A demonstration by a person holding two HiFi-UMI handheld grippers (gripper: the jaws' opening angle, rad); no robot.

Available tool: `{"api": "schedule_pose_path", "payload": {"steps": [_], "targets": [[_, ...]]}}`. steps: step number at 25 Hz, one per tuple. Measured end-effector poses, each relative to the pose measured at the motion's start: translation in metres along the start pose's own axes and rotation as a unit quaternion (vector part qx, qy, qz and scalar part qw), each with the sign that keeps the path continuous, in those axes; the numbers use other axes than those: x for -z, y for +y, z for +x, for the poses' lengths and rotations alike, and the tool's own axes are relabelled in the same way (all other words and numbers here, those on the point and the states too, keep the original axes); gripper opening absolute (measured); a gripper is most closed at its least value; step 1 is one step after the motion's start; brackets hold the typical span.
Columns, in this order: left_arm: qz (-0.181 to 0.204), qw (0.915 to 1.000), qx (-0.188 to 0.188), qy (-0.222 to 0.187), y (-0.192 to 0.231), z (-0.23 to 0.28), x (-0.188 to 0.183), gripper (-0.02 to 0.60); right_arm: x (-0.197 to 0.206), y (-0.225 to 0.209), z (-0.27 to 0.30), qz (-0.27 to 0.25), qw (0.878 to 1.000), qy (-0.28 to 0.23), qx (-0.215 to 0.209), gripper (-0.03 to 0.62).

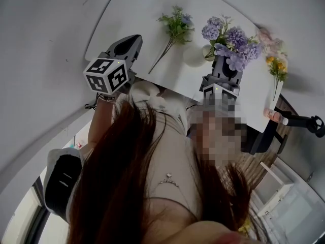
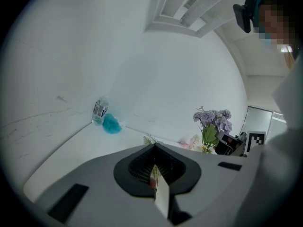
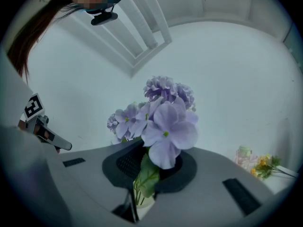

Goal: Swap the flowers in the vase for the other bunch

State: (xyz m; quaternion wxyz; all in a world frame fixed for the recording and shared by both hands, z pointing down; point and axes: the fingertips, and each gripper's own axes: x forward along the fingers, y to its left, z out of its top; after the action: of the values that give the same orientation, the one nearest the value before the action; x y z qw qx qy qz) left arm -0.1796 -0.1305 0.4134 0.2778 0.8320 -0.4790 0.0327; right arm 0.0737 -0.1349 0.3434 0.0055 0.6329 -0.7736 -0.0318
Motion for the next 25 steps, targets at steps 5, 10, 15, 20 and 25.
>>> {"api": "schedule_pose_path", "payload": {"steps": [5, 10, 15, 20, 25], "targets": [[0.001, 1.0, 0.001, 0.004, -0.003, 0.003, -0.001, 0.005, 0.007, -0.003, 0.0, 0.01, 1.0, 0.014, -0.001, 0.061], [0.001, 1.0, 0.003, 0.004, -0.003, 0.003, 0.0, 0.005, 0.015, 0.0, 0.0, 0.015, 0.999, 0.03, -0.004, 0.061], [0.001, 1.0, 0.003, 0.005, -0.002, 0.003, -0.001, 0.005, 0.023, 0.001, 0.002, 0.02, 0.999, 0.048, -0.007, 0.061], [0.001, 1.0, 0.004, 0.007, 0.001, 0.004, -0.002, 0.005, 0.031, 0.005, 0.004, 0.021, 0.998, 0.062, -0.009, 0.061], [0.0, 0.9999, 0.01, 0.009, 0.004, 0.005, 0.0, 0.005, 0.037, 0.009, 0.005, 0.019, 0.997, 0.076, -0.008, 0.061]]}}
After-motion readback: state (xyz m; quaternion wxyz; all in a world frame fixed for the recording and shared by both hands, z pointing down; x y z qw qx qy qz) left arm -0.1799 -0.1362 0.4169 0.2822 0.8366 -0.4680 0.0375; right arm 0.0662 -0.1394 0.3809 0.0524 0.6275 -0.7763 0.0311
